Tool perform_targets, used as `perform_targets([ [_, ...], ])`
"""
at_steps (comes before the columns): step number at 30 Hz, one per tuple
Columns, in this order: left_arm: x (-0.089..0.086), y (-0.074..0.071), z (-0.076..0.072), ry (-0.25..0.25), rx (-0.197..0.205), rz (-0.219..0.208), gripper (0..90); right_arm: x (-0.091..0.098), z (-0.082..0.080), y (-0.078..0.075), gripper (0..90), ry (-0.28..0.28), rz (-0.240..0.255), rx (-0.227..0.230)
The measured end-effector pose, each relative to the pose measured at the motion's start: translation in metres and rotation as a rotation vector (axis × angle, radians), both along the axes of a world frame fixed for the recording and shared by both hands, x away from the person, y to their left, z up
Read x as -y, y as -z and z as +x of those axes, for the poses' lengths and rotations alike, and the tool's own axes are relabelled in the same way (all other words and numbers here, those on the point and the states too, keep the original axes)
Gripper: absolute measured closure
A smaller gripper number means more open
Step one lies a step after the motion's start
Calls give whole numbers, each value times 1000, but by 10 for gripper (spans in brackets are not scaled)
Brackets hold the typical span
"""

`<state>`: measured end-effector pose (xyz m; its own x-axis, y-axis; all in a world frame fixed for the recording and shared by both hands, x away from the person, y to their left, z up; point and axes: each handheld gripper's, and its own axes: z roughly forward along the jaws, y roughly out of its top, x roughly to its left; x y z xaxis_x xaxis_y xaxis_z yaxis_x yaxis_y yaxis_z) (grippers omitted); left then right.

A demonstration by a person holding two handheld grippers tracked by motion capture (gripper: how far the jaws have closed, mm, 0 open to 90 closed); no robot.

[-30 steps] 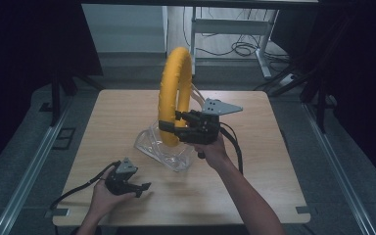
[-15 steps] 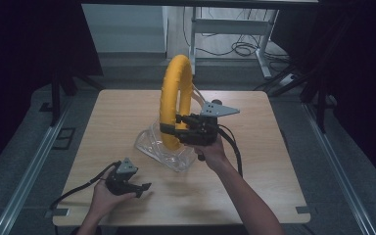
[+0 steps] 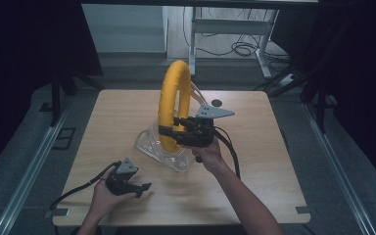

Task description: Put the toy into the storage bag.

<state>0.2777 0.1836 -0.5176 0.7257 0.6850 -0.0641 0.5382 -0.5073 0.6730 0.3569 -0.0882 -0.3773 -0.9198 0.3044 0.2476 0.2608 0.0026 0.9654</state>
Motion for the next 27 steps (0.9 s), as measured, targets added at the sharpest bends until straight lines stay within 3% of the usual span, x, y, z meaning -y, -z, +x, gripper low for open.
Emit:
perform_targets([
  [11,0,0,0,2,3,3,213,-11,3,17,496,12,-31,-35],
  [16,0,0,0,2,2,2,213,-13,2,20,486,17,-44,-28],
  [19,0,0,0,1,2,0,213,-16,1,21,465,38,-78,-5],
  [23,0,0,0,-3,-2,-3,213,-18,3,27,432,52,-103,-24],
  [27,0,0,0,2,1,0,213,-17,4,29,423,70,-99,-24],
])
